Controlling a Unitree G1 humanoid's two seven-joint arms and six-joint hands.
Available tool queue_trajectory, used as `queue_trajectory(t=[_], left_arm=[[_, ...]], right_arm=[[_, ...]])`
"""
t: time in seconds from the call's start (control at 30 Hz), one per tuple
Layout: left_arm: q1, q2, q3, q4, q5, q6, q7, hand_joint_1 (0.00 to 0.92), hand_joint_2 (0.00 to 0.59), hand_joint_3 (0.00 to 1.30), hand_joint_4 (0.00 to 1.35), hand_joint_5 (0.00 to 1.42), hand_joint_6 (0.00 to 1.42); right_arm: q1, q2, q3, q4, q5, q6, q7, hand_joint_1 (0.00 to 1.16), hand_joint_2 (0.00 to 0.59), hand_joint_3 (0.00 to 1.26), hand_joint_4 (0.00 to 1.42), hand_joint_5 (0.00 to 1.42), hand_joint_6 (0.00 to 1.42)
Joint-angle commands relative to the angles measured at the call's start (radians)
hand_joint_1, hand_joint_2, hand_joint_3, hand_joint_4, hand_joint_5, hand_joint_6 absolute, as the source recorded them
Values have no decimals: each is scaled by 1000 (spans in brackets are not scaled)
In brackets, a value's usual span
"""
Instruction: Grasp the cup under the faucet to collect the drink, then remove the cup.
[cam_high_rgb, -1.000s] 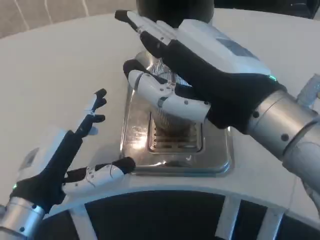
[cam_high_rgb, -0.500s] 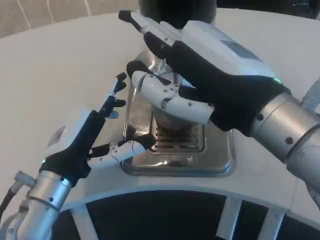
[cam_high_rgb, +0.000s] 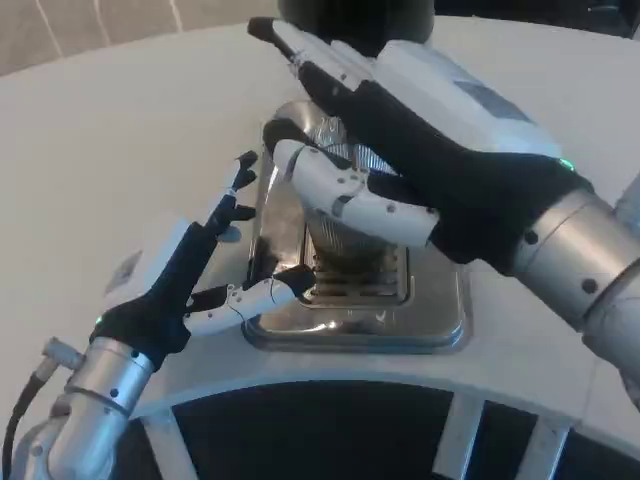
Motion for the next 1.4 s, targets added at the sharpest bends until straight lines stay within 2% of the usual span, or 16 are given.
queue_trajectory(t=[0.03, 0.23, 0.5, 0.8, 0.93, 1.07, 1.17, 1.27, 1.4], left_arm=[[-9, 8, -2, 22, 2, -6, 12, 210, 45, 0, 0, 213, 305], [-19, 9, -6, 47, -1, -16, 11, 210, 46, 0, 0, 214, 306], [-35, 7, -15, 80, -2, -23, 11, 210, 46, 0, 0, 214, 306], [-57, 7, -23, 118, 0, -23, 11, 210, 46, 0, 0, 214, 306], [-72, 2, -27, 135, 0, -23, 13, 211, 47, 0, 0, 215, 306], [-84, 0, -31, 149, 4, -22, 19, 213, 49, 0, 0, 215, 306], [-92, -1, -34, 161, 2, -20, 22, 214, 50, 0, 0, 215, 306], [-106, -2, -36, 182, 0, -19, 26, 214, 50, 0, 0, 215, 306], [-130, -5, -41, 213, -2, -23, 33, 214, 50, 0, 0, 215, 306]], right_arm=[[38, 3, -10, -36, -4, -7, 13, 0, 543, 0, 0, 0, 0], [84, -2, -65, -104, -46, -4, 6, 0, 543, 0, 0, 0, 0], [147, -12, -137, -143, -70, -8, 1, 0, 543, 0, 0, 0, 0], [241, -5, -192, -193, -89, -12, -5, 0, 548, 0, 0, 0, 0], [293, -11, -221, -214, -101, -41, -1, 0, 552, 0, 0, 0, 0], [365, 16, -298, -215, -104, -112, -2, 0, 553, 0, 0, 0, 0], [411, 40, -335, -215, -108, -159, 7, 0, 552, 0, 0, 0, 0], [474, 75, -351, -215, -124, -201, 22, 0, 552, 0, 0, 0, 0], [592, 128, -343, -215, -186, -273, 53, 0, 553, 0, 0, 0, 0]])
